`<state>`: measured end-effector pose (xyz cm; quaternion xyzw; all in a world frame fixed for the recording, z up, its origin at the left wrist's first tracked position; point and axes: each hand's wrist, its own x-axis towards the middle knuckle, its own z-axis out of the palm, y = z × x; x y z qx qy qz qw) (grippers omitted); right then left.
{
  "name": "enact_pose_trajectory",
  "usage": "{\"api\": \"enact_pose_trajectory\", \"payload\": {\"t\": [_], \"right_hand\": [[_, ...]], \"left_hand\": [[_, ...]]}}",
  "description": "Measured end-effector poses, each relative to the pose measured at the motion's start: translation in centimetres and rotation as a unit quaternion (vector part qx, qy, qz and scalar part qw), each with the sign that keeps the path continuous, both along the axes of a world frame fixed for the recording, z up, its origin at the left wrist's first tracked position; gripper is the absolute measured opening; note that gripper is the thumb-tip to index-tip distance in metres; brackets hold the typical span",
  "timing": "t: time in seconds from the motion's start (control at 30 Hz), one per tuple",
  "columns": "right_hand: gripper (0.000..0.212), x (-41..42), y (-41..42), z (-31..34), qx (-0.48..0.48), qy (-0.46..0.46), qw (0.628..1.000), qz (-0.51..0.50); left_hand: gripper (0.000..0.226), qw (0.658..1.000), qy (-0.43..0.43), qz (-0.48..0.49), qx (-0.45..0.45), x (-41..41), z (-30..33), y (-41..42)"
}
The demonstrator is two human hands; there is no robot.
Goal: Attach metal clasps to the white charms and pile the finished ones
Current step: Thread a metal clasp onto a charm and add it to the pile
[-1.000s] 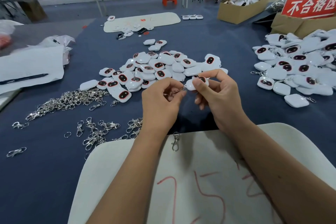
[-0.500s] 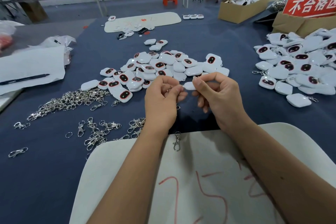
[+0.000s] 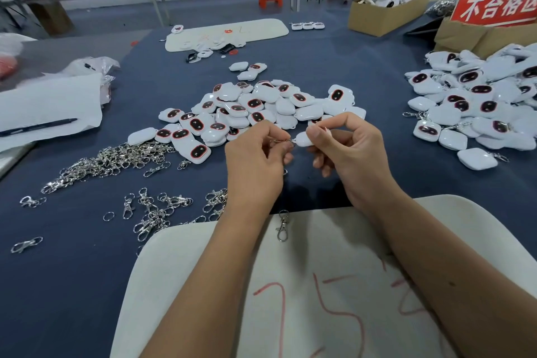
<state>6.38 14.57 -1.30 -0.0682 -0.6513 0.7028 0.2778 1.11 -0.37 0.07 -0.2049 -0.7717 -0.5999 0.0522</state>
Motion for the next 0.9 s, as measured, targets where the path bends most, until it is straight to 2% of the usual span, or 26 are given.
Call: {"api": "enact_pose_trajectory", "payload": {"t": [0.13,0.3,0.37,0.47,0.57,0.63,0.77,0.9], "right_hand": [[0.038,-0.1,0.0,-0.3,0.030,-0.009,0.999,-0.015],[0.030,-0.1,-0.2,-0.6,0.133,-0.010,0.990,-0.042],[0.030,-0.2,-0.1,-0.6,0.122,-0.009,0.991,-0.055],[0.029,-0.3,0.1,-0.5,0.053,0.000,0.997,-0.061],[0.026,-0.4,0.3,-0.5,0.018,0.003,0.999,-0.044],[0.028,-0.4,0.4,-0.4,-0.017,0.005,0.999,-0.030],[0.037,-0.3,0.3,-0.1,-0.038,0.006,0.999,-0.016],[0.030,-0.3,0.2,-0.1,-0.027,0.003,1.000,-0.017]], "left_hand": [[0.018,0.986,0.094,-0.018,-0.134,0.0,0.2,0.0],[0.018,0.965,0.137,-0.047,-0.220,0.2,0.2,0.2],[0.018,0.980,0.090,-0.028,-0.173,0.2,0.0,0.3],[0.016,0.999,-0.051,-0.001,-0.007,0.2,-0.2,0.5],[0.014,0.973,-0.182,-0.009,0.141,0.3,0.0,0.8],[0.013,0.947,-0.232,-0.030,0.219,0.4,0.0,1.0],[0.014,0.936,-0.245,-0.033,0.249,0.5,0.0,1.2],[0.018,0.960,-0.195,-0.005,0.199,0.1,0.0,0.9]]}}
